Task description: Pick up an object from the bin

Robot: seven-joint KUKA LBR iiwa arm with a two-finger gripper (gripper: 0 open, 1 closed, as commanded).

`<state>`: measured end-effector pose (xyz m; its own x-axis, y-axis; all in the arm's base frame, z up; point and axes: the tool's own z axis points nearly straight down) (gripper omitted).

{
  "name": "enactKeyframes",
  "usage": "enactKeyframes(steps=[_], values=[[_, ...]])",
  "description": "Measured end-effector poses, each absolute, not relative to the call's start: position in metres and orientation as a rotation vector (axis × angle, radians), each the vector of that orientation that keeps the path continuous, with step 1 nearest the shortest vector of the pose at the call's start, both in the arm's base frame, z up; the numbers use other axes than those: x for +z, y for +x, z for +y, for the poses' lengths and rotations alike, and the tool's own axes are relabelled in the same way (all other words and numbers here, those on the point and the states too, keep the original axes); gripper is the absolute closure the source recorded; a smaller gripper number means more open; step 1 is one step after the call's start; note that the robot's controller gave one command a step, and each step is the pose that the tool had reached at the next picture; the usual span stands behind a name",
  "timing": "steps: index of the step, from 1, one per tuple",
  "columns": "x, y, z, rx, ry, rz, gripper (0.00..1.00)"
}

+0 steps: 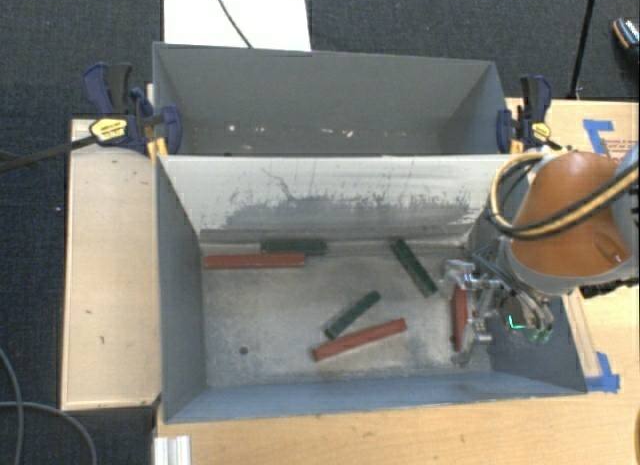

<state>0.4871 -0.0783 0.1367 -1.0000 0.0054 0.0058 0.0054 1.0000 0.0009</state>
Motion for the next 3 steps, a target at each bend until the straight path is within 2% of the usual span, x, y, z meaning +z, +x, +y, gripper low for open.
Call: enactKeyframes(steps=[1, 2, 3], values=[[0.067, 0.485, -0.022, -0.005, -0.07, -3.14, 0.0], [0.07, 0.486, -0.026, 0.0, -0.071, -3.144, 1.0], [0.224, 0.495, -0.039, 0.002, 0.018, -3.153, 1.0]])
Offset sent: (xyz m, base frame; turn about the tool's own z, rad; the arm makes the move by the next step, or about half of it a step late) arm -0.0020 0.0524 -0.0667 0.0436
